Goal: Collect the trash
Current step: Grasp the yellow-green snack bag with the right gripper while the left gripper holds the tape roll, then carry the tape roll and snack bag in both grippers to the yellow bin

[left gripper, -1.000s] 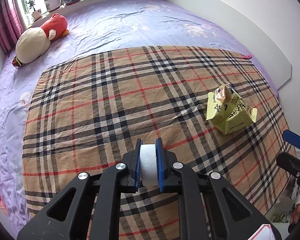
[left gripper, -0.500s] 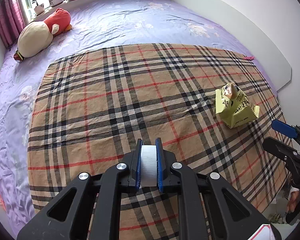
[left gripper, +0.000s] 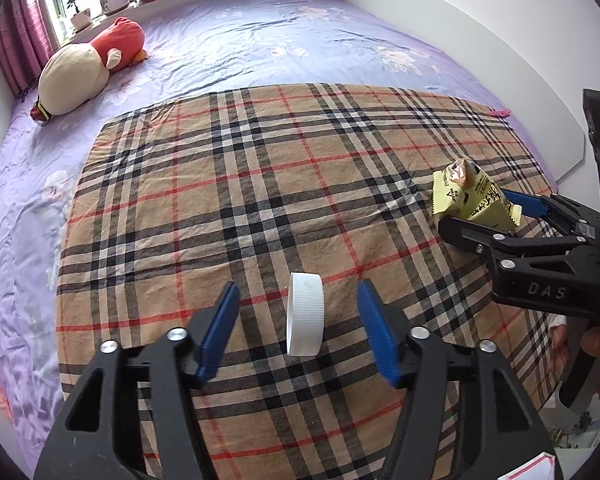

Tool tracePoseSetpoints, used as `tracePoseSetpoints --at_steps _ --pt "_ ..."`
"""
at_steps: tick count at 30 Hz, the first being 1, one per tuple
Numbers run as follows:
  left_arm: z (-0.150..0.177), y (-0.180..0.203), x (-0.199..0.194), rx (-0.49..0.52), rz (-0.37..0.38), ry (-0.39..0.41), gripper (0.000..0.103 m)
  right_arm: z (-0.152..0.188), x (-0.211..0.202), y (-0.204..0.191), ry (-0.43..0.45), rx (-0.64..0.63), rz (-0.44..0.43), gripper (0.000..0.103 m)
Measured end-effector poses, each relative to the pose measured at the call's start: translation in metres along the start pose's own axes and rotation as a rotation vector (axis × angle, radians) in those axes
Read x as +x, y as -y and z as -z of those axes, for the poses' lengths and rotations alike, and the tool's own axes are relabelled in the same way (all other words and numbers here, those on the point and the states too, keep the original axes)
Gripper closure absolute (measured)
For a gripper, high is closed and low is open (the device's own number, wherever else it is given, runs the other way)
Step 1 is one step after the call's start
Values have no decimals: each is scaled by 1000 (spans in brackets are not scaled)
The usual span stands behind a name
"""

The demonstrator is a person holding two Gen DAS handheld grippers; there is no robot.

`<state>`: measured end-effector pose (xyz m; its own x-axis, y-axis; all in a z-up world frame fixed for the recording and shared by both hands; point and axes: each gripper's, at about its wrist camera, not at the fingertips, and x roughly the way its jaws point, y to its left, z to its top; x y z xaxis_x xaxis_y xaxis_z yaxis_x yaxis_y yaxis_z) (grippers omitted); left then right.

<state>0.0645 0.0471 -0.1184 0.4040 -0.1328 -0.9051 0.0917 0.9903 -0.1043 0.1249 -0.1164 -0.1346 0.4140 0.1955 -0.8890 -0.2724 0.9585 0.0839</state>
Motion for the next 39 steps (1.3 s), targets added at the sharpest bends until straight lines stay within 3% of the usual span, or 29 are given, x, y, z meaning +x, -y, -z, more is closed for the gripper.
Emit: tracePoseSetpoints --at_steps 2,3,4,5,17,22,26,29,37,39 --pt "0 -1 1 -6 9 -10 38 -3 1 -1 6 -17 20 26" --pt "0 -2 2 -8 8 -14 37 -5 1 -2 7 -27 32 38" --pt "1 -2 4 -9 9 -19 27 -7 0 -1 8 -27 23 53" --pt "1 -3 4 -12 6 -15 16 -8 -1 1 6 -21 14 55" --pt "9 -2 8 -5 -6 5 5 17 -17 16 16 58 25 55" --pt "13 8 10 76 -100 6 5 16 -17 18 17 77 16 54" --pt "13 2 11 53 -40 10 5 16 -17 18 19 82 11 54" --pt "13 6 12 90 -60 -9 3 16 -17 19 18 85 9 53" --pt "-13 -1 13 22 -32 -19 5 10 -15 22 20 85 23 52" --pt "-20 -1 13 26 -33 -4 5 8 -14 23 22 81 19 45"
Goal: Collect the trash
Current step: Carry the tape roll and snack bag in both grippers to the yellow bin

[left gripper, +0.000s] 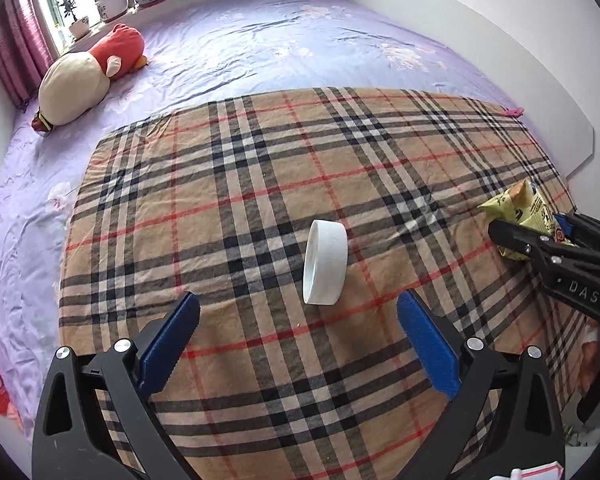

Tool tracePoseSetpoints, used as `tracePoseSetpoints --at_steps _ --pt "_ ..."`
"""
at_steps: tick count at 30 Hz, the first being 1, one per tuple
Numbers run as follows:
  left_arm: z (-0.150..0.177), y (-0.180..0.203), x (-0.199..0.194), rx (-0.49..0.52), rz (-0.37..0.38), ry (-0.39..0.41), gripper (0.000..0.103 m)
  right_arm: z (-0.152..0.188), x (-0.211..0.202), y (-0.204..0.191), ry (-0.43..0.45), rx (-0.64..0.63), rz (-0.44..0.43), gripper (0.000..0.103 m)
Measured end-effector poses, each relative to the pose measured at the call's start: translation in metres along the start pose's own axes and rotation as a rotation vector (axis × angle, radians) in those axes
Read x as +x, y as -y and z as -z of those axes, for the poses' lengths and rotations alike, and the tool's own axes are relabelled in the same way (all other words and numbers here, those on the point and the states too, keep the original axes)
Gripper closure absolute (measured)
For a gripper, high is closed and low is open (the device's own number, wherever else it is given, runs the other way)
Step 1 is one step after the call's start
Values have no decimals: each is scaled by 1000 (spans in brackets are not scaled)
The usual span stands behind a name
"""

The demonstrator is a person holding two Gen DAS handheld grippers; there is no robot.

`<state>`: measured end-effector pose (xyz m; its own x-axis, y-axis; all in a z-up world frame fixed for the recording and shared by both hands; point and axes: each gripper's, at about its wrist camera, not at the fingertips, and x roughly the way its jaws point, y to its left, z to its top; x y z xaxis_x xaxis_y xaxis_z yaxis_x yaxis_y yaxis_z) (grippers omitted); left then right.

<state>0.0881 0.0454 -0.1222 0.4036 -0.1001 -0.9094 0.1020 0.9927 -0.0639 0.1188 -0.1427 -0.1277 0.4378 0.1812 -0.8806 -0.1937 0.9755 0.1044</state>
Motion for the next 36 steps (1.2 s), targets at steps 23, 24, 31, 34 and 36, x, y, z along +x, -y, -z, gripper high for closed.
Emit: tracePoseSetpoints --at_steps 23,24,31,34,36 --pt "-62 14 35 145 145 27 90 2 -1 6 30 1 44 52" --pt "-60 13 33 145 150 25 90 3 -1 7 31 4 41 52" --pt "-39 17 23 143 147 4 90 12 -7 7 32 -2 46 55" --pt "-30 18 17 143 133 -6 90 16 -10 7 29 -5 51 55" --pt "-24 20 13 144 125 -12 90 20 -13 7 25 1 51 55"
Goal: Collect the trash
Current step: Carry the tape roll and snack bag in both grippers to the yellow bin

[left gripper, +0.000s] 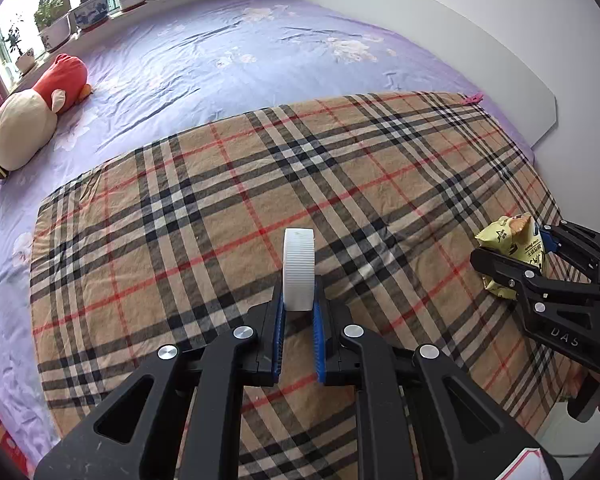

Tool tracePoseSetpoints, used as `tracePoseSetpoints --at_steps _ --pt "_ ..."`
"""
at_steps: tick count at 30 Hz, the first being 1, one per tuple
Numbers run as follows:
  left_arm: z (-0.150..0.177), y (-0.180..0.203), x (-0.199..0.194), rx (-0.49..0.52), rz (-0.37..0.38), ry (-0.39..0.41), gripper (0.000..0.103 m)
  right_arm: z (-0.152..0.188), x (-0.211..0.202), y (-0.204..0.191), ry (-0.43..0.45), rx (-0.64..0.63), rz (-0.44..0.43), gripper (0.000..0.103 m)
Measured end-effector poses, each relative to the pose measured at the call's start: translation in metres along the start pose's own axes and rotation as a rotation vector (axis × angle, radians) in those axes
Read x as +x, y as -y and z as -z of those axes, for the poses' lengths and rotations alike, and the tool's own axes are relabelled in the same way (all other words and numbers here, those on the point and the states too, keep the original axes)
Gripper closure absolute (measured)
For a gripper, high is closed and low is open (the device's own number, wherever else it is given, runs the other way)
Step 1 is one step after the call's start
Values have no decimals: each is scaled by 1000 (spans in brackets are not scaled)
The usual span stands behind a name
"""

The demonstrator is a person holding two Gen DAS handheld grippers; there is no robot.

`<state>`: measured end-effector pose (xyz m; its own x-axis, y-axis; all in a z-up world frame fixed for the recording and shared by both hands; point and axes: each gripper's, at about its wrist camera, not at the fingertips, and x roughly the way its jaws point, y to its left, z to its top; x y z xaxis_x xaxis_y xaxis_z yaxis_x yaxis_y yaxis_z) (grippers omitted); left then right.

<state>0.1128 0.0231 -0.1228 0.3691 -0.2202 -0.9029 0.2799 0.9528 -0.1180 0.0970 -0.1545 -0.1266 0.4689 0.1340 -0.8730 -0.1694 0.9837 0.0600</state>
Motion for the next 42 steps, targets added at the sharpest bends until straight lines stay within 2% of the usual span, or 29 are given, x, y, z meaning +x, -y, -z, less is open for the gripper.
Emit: tracePoseSetpoints --at_steps 8,17,26,42 --pt "21 15 -18 37 -25 -16 90 28 -23 6 -5 50 -23 55" --pt "35 55 -44 125 24 -4 90 69 -68 17 24 137 -66 55" --pt "49 129 -62 296 119 -7 90 122 -115 52 57 255 -40 55" --pt "80 287 -67 667 308 -61 90 246 -177 149 102 591 119 55"
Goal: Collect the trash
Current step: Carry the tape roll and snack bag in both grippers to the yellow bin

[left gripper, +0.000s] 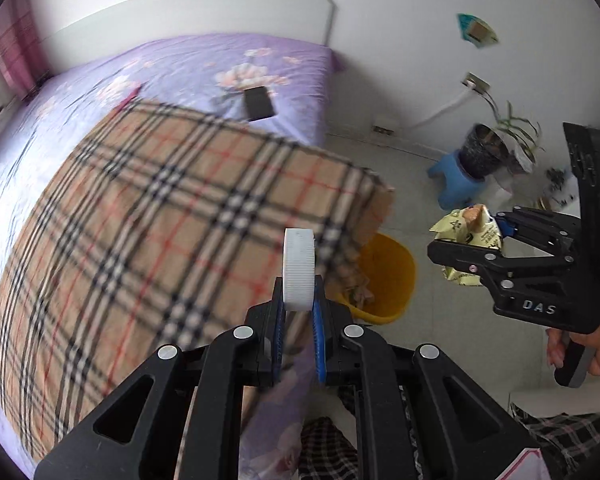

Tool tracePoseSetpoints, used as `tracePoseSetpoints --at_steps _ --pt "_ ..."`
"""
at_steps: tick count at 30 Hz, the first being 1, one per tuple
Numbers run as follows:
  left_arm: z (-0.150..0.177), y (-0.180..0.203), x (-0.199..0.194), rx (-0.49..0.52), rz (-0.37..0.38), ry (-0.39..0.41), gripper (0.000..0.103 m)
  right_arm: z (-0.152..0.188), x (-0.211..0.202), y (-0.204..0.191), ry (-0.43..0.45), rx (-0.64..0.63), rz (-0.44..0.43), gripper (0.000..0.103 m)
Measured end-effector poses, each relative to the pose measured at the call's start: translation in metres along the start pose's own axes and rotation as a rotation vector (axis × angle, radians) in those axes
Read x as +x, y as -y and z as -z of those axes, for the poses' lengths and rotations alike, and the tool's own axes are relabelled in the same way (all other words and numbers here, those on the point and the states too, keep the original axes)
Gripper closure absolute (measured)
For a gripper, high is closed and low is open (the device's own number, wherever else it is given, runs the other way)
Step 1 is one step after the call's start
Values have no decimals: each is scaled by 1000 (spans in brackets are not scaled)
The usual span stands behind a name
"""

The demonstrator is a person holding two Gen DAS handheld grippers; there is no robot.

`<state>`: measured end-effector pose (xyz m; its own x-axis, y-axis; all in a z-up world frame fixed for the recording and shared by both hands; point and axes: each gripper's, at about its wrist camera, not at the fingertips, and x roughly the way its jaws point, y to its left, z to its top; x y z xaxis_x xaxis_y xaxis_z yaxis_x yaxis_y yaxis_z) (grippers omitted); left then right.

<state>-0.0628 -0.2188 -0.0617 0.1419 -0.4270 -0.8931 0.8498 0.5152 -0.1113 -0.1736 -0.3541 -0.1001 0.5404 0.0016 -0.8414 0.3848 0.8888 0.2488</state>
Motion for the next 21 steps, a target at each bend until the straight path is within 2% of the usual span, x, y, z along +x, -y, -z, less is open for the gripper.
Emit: tracePoseSetpoints --at_steps 10,16,21 --pt "-32 89 49 240 143 -66 90 43 -9 93 -28 180 108 55" --pt "-37 133 113 343 216 -157 90 63 13 143 -71 265 139 55" --pt "-37 149 171 366 243 -225 90 74 48 173 -120 293 123 55"
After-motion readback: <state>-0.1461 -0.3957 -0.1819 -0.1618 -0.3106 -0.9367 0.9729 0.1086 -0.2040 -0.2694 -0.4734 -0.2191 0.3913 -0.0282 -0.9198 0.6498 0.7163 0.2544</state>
